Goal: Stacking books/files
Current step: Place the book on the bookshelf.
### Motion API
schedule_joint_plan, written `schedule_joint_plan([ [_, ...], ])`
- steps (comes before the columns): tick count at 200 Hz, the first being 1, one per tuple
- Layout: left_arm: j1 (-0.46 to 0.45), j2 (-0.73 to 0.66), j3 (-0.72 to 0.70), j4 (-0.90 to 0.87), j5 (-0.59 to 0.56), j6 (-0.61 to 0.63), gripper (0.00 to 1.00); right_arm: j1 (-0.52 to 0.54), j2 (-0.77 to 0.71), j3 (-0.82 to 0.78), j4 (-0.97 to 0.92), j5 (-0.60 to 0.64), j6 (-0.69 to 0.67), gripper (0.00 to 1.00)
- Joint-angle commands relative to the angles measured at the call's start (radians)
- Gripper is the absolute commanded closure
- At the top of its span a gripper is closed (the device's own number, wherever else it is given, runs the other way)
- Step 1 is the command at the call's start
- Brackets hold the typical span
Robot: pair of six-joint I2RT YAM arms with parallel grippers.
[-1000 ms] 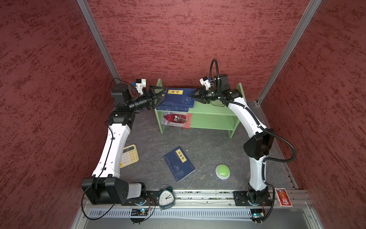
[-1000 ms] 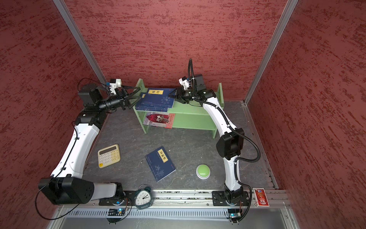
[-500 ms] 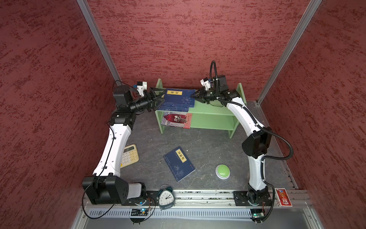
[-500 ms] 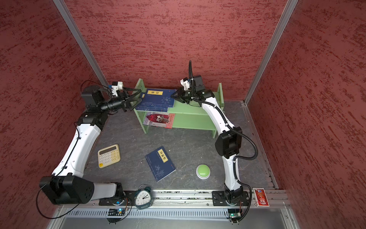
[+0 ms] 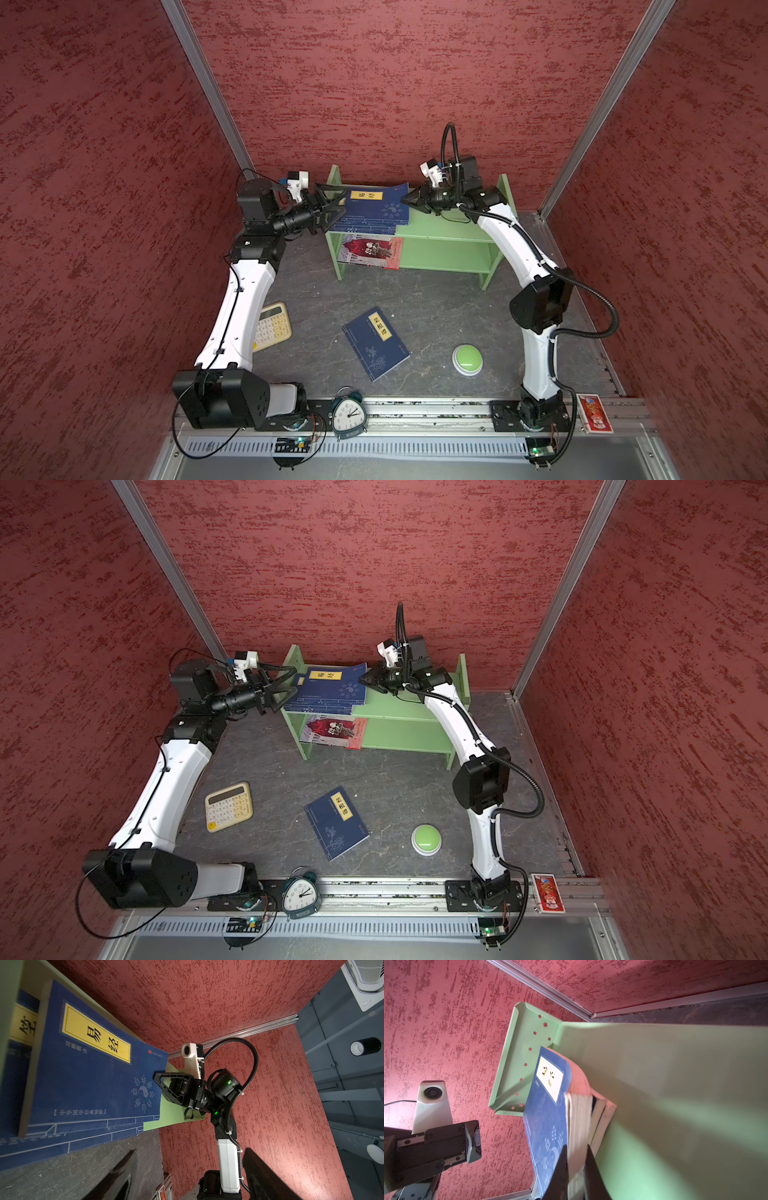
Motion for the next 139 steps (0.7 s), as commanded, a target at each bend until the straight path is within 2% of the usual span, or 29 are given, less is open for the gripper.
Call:
schedule_joint_plan([
  [1,0.004,0.0,0.006,0.03,0.001,-0.006,0.2,-0.004,-0.07,-0.031,0.017,-0.038,-0.025,0.92],
  [93,0.003,0.003,0.011,0.053,-0.006,-0.029,0.2,-0.001,-0.16,-0.219,0.235,-0.016,0.137,0.92],
  [139,-0.005,0.011,0.013,0.067,-0.013,-0.032,0.2,0.015,-0.148,-0.226,0.256,-0.033,0.158,0.91],
])
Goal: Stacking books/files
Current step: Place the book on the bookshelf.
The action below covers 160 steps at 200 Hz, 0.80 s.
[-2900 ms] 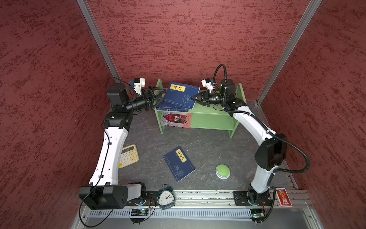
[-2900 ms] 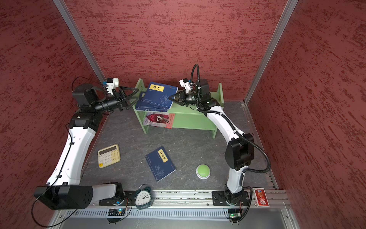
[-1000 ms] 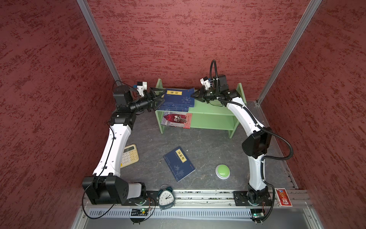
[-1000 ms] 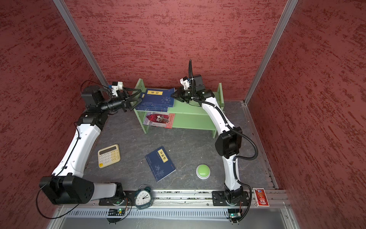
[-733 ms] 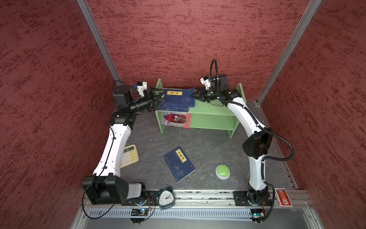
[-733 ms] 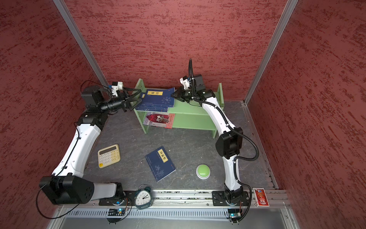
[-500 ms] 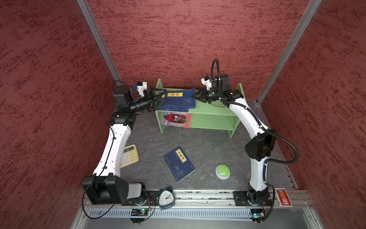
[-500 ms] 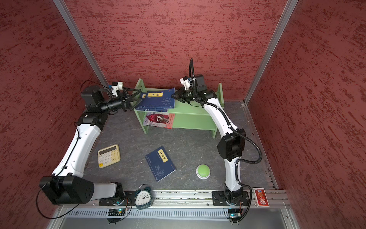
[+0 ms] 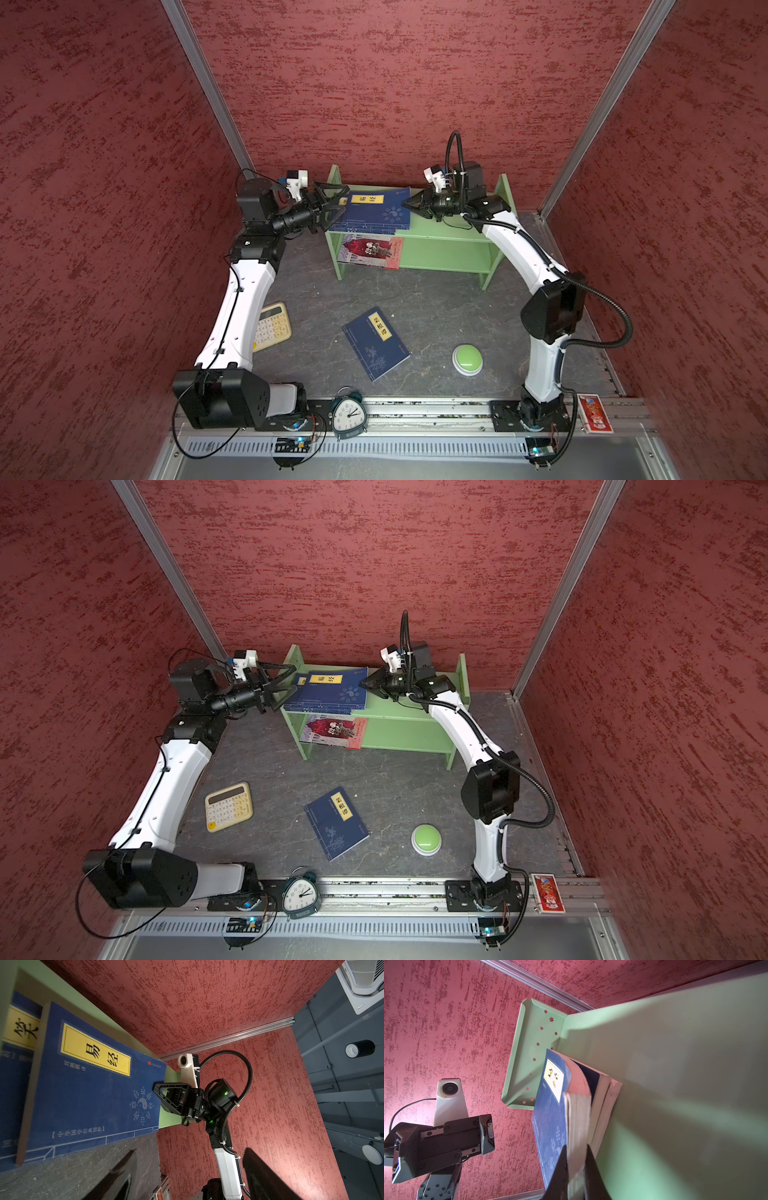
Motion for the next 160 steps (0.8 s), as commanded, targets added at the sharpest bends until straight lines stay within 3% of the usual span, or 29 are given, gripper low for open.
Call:
schedule_joint_plan([
  [1,-0.005,0.011,0.012,0.035,-0.01,-0.002,0.2,0.011,-0.037,0.001,0.073,-0.011,0.025,0.91],
  [62,-0.016,0.016,0.021,0.045,-0.012,0.001,0.2,0.041,0.009,0.079,0.025,-0.022,0.006,0.9],
  [160,-0.017,0.02,0.021,0.059,-0.01,-0.003,0.2,0.059,0.032,0.114,-0.011,0.071,0.008,0.91],
])
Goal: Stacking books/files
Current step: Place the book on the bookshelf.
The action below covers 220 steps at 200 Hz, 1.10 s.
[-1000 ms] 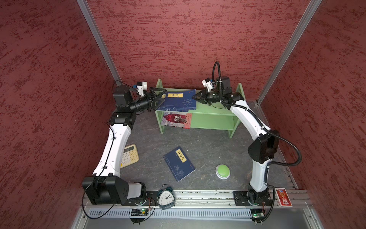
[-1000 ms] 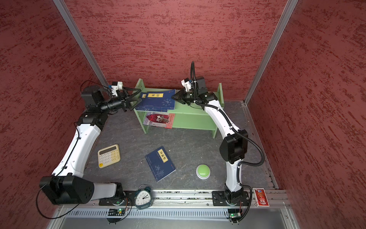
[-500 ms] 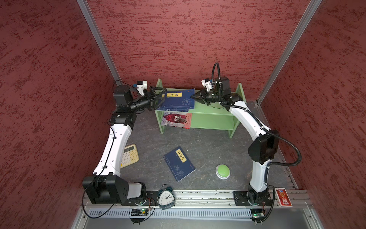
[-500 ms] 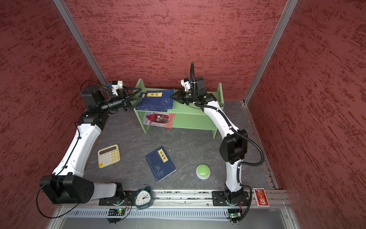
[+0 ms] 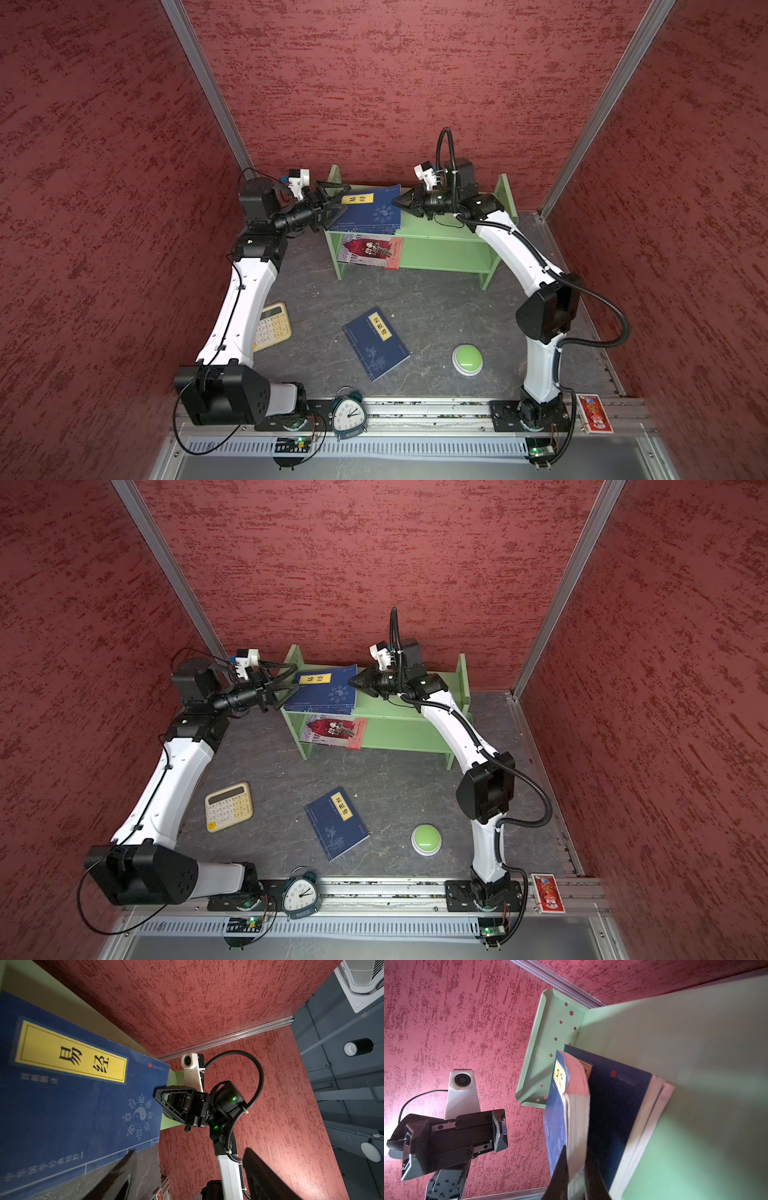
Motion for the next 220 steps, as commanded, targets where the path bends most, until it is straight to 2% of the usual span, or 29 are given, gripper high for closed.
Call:
schedule_joint_plan([
  [1,-0.004,0.003,0.02,0.033,-0.008,0.0,0.2,0.003,0.007,0.038,0.008,0.043,-0.002,0.91],
  [85,-0.004,0.003,0.01,0.041,-0.005,-0.002,0.19,0.01,0.037,0.057,0.028,0.043,0.021,0.91],
  [126,-0.004,0.006,0.009,0.046,-0.004,-0.005,0.19,0.018,0.064,0.093,-0.012,0.042,0.005,0.87],
  [143,-0.004,0.003,0.007,0.046,-0.002,-0.005,0.19,0.019,0.065,0.104,-0.035,0.059,-0.009,0.81],
  [182,-0.003,0.004,0.006,0.047,0.001,-0.005,0.2,0.019,0.062,0.144,-0.113,0.126,-0.058,0.59],
  [220,-0.002,0.003,0.008,0.049,0.003,-0.005,0.19,0.019,0.046,0.163,-0.143,0.209,-0.087,0.54],
])
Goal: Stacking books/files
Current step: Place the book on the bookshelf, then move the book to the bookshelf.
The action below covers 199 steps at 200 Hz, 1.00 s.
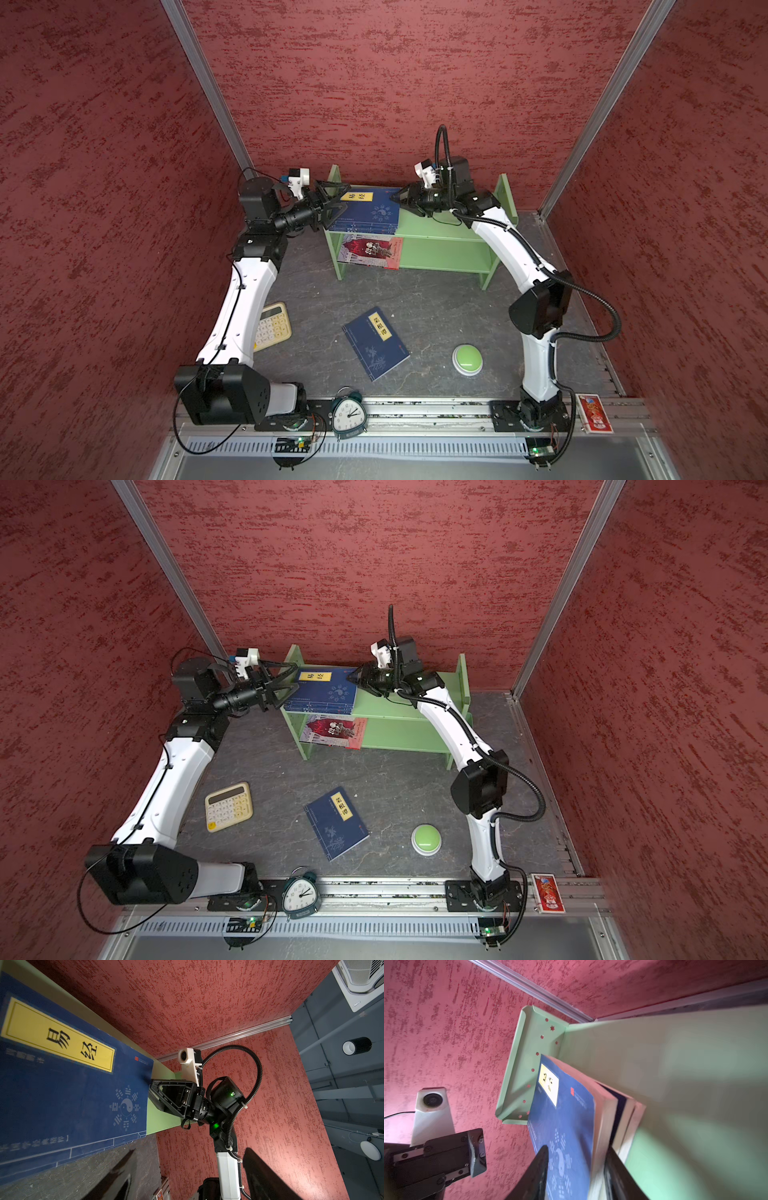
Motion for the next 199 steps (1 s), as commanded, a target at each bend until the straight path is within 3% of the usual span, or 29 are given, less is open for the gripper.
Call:
schedule_joint_plan([
  [1,-0.002,0.002,0.008,0.038,0.002,-0.002,0.19,0.006,-0.021,0.031,-0.033,0.083,-0.038,0.54],
  [50,-0.001,0.005,0.002,0.035,0.005,-0.002,0.19,0.007,-0.041,0.023,-0.041,0.121,-0.053,0.56],
  [165,-0.001,0.005,0.006,0.034,0.005,-0.005,0.19,0.019,-0.023,0.019,-0.034,0.083,-0.058,0.83],
  [199,-0.002,0.004,0.006,0.034,0.004,-0.007,0.19,0.021,-0.018,0.027,-0.037,0.077,-0.057,0.82],
])
